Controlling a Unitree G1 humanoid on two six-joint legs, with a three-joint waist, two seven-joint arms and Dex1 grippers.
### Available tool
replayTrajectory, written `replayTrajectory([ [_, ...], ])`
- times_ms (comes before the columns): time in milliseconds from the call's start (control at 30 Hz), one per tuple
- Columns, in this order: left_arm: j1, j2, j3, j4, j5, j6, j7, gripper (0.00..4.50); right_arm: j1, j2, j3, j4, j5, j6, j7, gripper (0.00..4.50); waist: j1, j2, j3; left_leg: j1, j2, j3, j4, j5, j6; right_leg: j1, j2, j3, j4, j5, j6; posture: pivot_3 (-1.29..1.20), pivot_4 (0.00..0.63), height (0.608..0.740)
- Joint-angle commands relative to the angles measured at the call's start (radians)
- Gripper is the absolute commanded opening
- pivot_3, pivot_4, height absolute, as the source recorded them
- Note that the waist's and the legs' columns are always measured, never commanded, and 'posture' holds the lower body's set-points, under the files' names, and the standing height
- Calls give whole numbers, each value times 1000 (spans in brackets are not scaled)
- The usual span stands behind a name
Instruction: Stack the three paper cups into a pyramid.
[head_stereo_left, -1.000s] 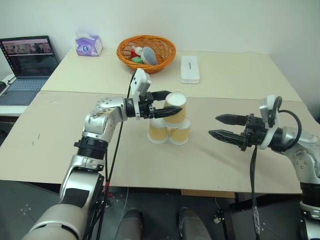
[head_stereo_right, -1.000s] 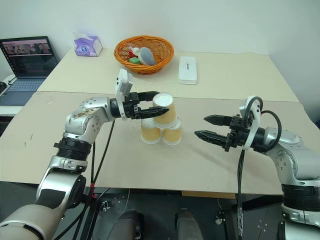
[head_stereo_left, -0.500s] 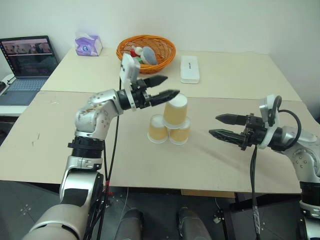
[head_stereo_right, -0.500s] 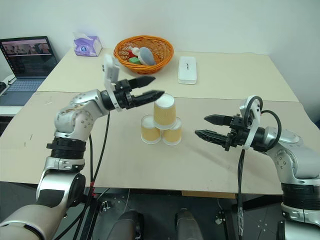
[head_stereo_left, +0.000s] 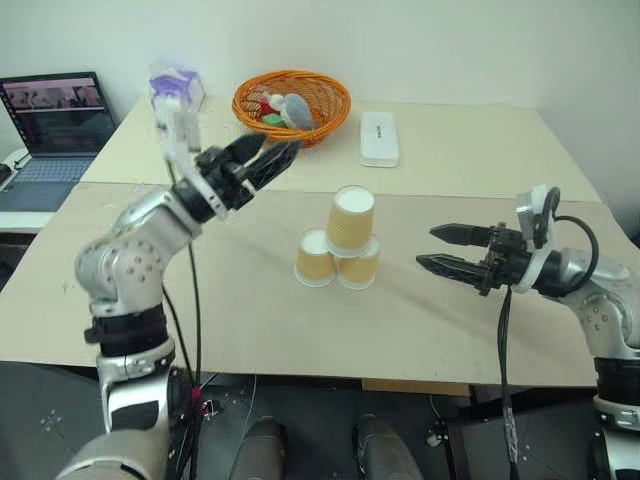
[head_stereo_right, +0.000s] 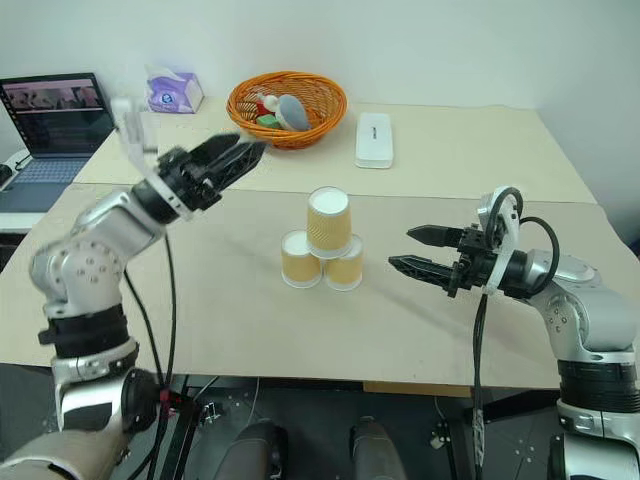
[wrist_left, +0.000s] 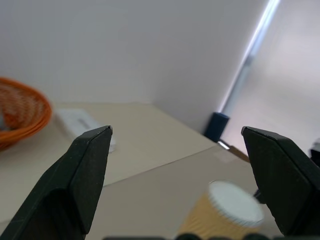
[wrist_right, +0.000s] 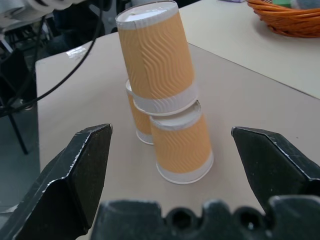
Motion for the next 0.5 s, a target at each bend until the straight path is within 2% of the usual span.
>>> replayTrajectory([
  [33,108,-22,44,-103,49,-43,139,4414,15,26,-82,-5,-20,-72,-92,4500,2,0,0,0,0,0,0,0,0,0,0,0,0,0,0,0,150,675],
  [167,197,-56,80,-120,82,-89,237,4414,4,100,-168,40,-77,-144,-310,4500,8,0,0,0,0,0,1,0,0,0,-1,0,0,0,0,0,150,675],
  [300,242,-72,112,-101,128,-173,302,4414,55,196,-204,56,-216,-247,-571,4500,10,0,0,0,-1,1,0,0,0,0,-1,0,0,0,0,0,150,675],
  [400,275,-82,114,-97,158,-223,325,4414,131,266,-197,-2,-275,-292,-672,4500,11,0,0,-1,0,1,0,0,0,0,-1,0,0,0,0,0,150,675],
  [500,321,-109,106,-99,166,-253,340,4414,180,350,-189,-59,-268,-276,-753,4500,10,0,0,-1,0,2,1,0,-1,-1,-1,1,1,0,0,0,150,675],
])
